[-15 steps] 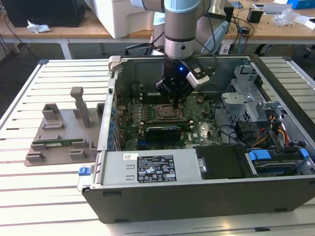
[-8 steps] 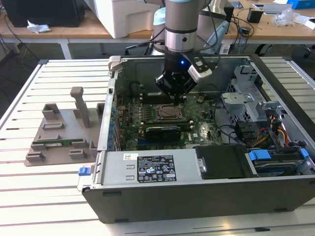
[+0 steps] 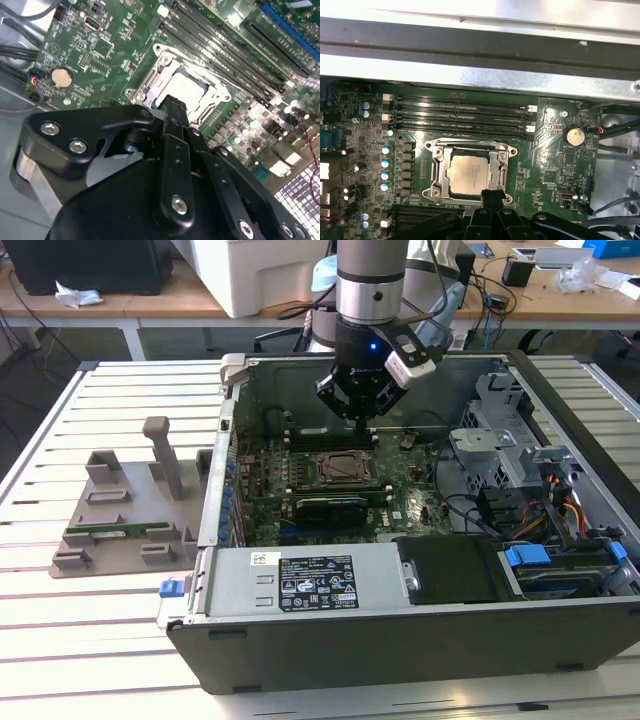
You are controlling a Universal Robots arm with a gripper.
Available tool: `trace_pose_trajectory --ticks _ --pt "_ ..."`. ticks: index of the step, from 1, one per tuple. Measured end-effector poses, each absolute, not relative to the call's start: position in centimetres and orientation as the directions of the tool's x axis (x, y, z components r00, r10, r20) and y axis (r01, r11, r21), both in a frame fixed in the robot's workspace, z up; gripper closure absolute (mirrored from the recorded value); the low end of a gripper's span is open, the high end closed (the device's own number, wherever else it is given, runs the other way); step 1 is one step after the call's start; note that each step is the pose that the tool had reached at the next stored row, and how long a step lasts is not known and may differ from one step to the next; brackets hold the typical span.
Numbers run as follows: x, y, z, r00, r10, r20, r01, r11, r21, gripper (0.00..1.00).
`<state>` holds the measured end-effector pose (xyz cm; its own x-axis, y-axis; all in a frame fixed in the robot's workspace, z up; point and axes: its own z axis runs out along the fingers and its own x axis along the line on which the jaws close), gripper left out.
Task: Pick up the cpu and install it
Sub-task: 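Install the first cpu locking lever, then install the second cpu locking lever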
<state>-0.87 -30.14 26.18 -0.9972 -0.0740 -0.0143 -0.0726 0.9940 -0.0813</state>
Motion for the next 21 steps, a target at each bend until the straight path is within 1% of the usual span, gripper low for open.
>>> trace_pose_trajectory --ticks 12,16,18,21 --pt "-0.9 -30.3 26.2 -0.997 -0.074 -0.014 -0.073 0.994 -0.076 0.89" --pt "-1.2 -32.7 26.1 -0.997 -0.073 -0.017 -0.073 0.996 -0.044 0.89" --pt "-1.3 -33.3 26.1 -0.997 -0.073 -0.018 -0.073 0.997 -0.033 0.89" --pt "-1.6 -34.5 25.9 -0.997 -0.072 -0.021 -0.073 0.997 0.008 0.89"
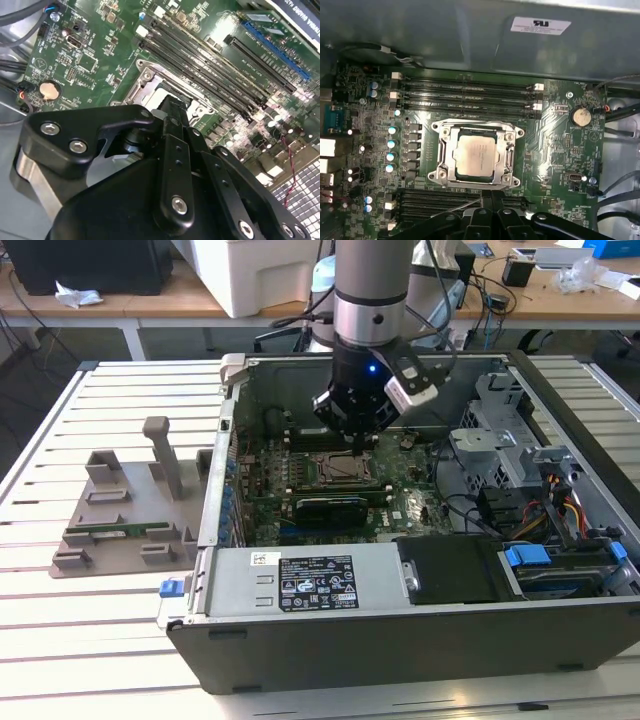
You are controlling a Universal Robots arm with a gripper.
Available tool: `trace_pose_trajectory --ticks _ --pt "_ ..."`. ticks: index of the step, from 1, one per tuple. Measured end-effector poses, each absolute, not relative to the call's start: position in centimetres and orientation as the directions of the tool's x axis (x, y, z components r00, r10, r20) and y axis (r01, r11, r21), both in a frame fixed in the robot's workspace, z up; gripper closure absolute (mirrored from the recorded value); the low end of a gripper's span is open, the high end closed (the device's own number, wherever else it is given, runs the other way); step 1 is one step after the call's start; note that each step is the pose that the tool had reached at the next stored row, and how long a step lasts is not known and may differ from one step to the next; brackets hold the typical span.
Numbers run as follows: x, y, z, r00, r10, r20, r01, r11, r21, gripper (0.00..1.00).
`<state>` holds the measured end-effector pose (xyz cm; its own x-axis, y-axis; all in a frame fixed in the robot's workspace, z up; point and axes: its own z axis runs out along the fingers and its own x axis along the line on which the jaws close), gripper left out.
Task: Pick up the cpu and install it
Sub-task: 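Install the second cpu locking lever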
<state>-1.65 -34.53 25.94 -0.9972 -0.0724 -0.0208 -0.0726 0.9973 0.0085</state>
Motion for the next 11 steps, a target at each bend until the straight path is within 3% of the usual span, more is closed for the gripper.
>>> trace_pose_trajectory --ticks 6,11 --pt "-2.4 -36.2 25.6 -0.997 -0.071 -0.024 -0.073 0.996 0.059 0.89" --pt "-3.1 -37.2 24.3 -0.997 -0.071 -0.025 -0.073 0.995 0.064 0.89"
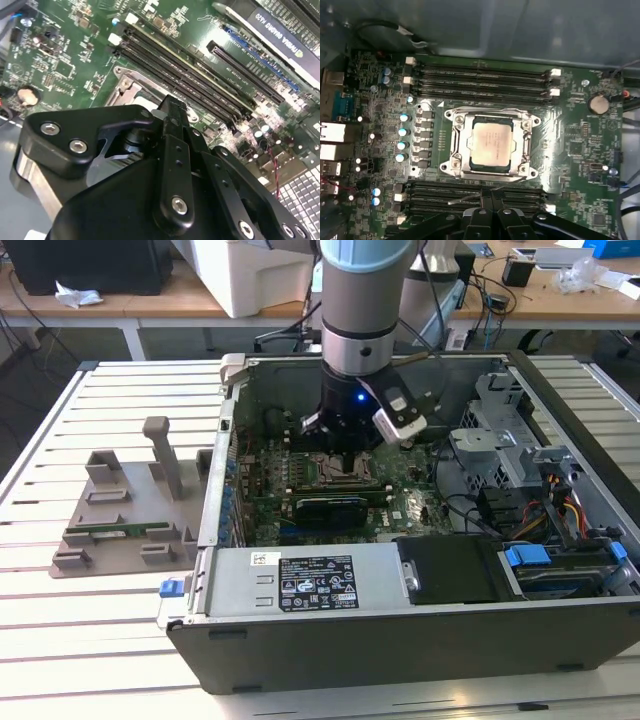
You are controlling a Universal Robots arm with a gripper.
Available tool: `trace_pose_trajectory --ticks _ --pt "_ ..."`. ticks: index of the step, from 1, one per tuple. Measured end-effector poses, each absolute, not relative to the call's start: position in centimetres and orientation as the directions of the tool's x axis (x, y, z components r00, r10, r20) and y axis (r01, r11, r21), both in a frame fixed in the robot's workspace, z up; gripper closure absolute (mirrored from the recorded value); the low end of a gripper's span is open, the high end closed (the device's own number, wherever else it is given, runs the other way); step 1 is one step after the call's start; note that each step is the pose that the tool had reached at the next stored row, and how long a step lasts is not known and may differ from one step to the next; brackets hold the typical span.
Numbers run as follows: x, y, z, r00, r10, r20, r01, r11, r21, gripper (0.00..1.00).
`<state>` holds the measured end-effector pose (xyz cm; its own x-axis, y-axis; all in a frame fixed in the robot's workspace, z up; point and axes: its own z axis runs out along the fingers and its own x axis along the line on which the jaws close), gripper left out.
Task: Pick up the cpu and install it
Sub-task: 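Install the second cpu locking lever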
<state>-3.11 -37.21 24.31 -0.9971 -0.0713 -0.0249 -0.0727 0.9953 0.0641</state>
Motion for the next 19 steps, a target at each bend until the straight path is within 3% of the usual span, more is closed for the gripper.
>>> trace_pose_trajectory --ticks 9,19 --pt "-5.9 -37.6 21.7 -0.996 -0.090 -0.025 -0.092 0.993 0.070 0.89" --pt "-7.6 -37.3 20.9 -0.992 -0.126 -0.026 -0.127 0.989 0.081 0.89"
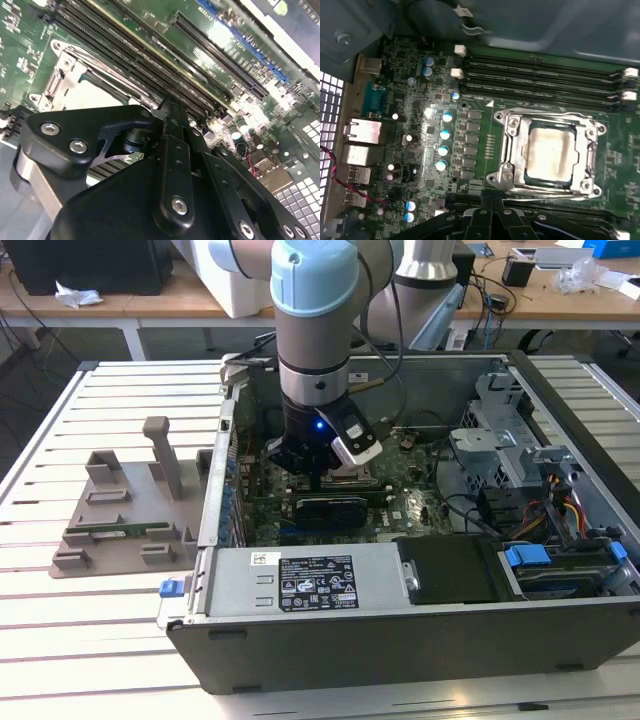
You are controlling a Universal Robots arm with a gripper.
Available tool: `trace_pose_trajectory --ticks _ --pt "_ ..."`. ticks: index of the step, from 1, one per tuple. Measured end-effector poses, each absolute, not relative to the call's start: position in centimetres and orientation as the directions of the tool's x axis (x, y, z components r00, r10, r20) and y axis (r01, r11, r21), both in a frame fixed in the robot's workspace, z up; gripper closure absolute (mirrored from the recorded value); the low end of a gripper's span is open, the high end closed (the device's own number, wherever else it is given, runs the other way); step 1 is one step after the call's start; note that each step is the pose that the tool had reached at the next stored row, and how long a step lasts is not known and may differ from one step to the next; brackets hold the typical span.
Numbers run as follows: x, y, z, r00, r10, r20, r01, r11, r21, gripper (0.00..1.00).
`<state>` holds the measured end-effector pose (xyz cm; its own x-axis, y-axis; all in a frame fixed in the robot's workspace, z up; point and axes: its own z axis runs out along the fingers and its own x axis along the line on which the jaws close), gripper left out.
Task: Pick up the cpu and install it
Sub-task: 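Install the second cpu locking lever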
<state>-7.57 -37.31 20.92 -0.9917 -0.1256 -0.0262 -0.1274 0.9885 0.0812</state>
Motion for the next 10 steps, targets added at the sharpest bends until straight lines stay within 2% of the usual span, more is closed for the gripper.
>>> trace_pose_trajectory --ticks 10 --pt "-7.6 -36.0 19.8 -0.990 -0.142 -0.027 -0.144 0.986 0.087 0.89"
